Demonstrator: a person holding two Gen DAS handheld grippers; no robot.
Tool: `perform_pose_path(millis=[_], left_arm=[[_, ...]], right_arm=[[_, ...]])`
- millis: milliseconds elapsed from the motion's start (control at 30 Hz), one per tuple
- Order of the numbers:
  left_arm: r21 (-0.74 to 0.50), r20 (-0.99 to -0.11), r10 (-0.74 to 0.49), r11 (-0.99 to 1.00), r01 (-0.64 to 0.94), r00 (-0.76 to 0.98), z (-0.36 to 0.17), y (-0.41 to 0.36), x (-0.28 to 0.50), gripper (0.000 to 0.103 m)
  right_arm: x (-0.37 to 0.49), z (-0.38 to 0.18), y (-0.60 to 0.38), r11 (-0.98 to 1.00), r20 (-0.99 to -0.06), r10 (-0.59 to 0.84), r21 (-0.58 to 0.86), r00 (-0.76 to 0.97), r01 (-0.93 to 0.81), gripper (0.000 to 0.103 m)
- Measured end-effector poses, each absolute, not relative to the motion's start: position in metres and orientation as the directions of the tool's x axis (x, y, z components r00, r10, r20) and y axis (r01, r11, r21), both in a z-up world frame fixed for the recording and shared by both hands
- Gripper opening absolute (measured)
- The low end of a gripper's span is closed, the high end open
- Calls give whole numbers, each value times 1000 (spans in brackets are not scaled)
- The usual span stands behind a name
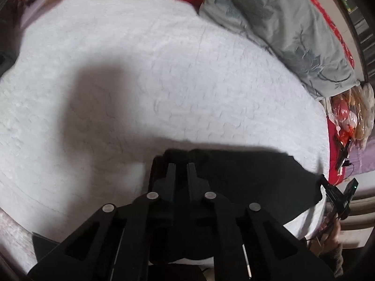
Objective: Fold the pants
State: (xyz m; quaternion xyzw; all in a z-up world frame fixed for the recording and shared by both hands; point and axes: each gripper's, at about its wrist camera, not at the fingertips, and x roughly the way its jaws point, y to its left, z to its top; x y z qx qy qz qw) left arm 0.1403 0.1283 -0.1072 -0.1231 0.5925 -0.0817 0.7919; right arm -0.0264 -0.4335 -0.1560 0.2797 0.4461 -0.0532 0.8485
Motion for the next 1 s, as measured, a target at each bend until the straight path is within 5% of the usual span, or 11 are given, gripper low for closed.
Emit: perform_pose_path(millis=[133, 267, 433, 600, 1000], left_arm=[[-85, -953, -78, 996, -10, 292, -119, 124, 144, 3], [-148, -956, -118, 984, -95, 269, -129, 148, 137, 3], [-352, -911, -307, 927, -130, 274, -113, 171, 119, 4], [-427, -885, -396, 900, -88, 245, -112, 166, 105, 45], [-440, -890, -428, 897, -50, 160, -125, 142, 74, 45]], right_arm=[[-33, -149, -437, 810, -741, 173, 482, 648, 334, 7], [-32, -160, -438, 806, -769, 162, 465, 619, 367, 8], [-43, -148, -444, 792, -749, 164, 487, 641, 367, 16], [-67, -146, -452, 764, -729, 204, 536, 653, 359, 31], [-88, -163, -445, 754, -753, 219, 534, 620, 382, 32]])
